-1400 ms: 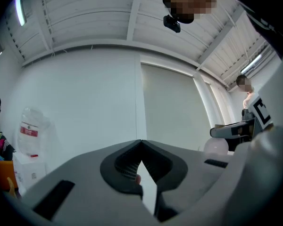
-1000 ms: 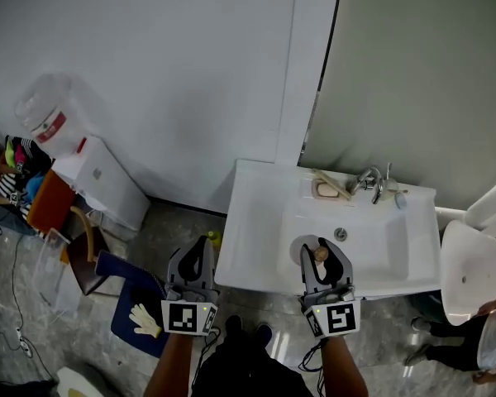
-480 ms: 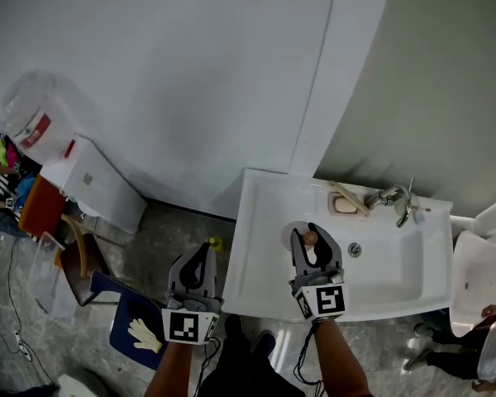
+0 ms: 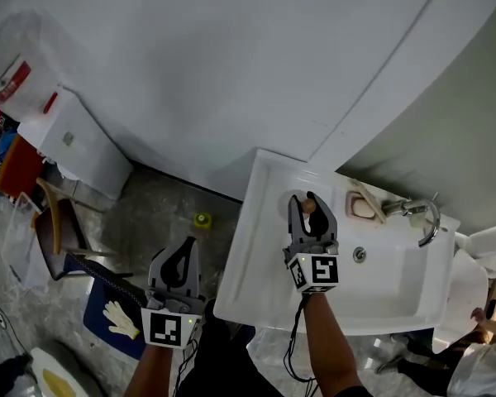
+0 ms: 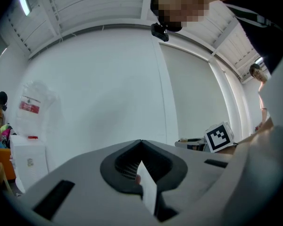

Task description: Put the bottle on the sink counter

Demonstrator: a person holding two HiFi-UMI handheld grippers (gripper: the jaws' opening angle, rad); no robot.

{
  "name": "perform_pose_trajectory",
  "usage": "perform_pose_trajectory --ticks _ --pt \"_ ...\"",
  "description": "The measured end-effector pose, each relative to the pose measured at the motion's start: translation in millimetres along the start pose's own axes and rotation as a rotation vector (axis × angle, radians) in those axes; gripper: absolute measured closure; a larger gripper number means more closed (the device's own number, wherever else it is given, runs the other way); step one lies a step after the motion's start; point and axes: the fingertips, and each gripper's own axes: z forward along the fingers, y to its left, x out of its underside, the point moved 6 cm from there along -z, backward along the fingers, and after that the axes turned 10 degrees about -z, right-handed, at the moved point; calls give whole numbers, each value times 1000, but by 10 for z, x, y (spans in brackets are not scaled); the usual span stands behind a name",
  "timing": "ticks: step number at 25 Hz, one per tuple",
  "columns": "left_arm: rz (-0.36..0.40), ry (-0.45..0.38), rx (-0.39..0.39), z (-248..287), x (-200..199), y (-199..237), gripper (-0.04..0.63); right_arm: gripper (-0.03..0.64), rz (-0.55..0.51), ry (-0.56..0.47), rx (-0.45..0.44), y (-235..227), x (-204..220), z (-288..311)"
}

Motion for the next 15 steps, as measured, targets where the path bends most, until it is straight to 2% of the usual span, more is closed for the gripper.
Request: perform_pose_trajectory --ticks 8,15 --pt "-10 33 23 558 481 329 574 471 -25 40 -17 132 553 517" --pt "-38 13 49 1130 819 476 574 471 -32 75 -1 42 972 898"
